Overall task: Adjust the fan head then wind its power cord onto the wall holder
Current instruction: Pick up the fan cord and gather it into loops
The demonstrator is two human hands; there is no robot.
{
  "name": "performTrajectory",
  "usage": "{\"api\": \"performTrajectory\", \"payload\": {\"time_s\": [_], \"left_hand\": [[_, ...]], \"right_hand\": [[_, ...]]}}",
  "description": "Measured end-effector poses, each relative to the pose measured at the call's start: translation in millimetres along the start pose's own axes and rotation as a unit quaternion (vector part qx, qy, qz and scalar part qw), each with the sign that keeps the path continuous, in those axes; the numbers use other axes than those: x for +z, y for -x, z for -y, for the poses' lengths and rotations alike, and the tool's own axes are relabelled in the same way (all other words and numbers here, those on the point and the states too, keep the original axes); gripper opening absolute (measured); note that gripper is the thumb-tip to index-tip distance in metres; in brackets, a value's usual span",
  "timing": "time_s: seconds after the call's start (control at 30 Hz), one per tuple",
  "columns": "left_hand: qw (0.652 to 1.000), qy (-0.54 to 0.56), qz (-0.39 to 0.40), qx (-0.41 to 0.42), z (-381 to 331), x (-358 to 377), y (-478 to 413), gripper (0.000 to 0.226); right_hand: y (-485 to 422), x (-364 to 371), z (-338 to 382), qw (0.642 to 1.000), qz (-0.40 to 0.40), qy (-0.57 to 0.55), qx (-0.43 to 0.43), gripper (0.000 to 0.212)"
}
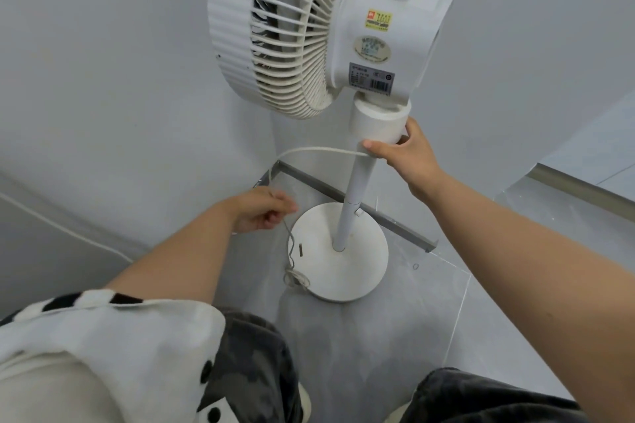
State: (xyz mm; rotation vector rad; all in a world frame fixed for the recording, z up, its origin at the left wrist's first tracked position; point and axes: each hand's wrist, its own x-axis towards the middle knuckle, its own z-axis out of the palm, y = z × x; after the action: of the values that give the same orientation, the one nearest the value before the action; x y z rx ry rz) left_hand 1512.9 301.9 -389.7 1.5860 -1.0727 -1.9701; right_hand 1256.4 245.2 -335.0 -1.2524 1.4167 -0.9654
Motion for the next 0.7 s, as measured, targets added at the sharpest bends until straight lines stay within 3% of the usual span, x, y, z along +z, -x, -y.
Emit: {"api": "performTrajectory", "payload": {"time_s": [0.1,0.17,0.27,0.43,0.7], "left_hand": [[0.987,0.146,0.037,0.065,-20,-2,13,0.013],[0.973,0.199,0.057,0.104,-37,1,19,0.019],[0.978,0.16,0.065,0.12,-53,8,21,0.039],[0.99,0.086,0.043,0.102,-58,15,24,0.02],[0.997,0.034,0.014,0.066,-61,27,33,0.023]], "right_hand": [[2,0,-1,1.0,0.005,0.02,-0.001,0.077],[7,2,-1,0.999,0.014,0.035,0.001,0.08],[15,9,1,0.999,0.027,0.036,-0.002,0.082],[22,14,3,0.999,0.02,0.03,0.003,0.083],[31,4,12,0.998,0.024,0.06,0.013,0.074]]}}
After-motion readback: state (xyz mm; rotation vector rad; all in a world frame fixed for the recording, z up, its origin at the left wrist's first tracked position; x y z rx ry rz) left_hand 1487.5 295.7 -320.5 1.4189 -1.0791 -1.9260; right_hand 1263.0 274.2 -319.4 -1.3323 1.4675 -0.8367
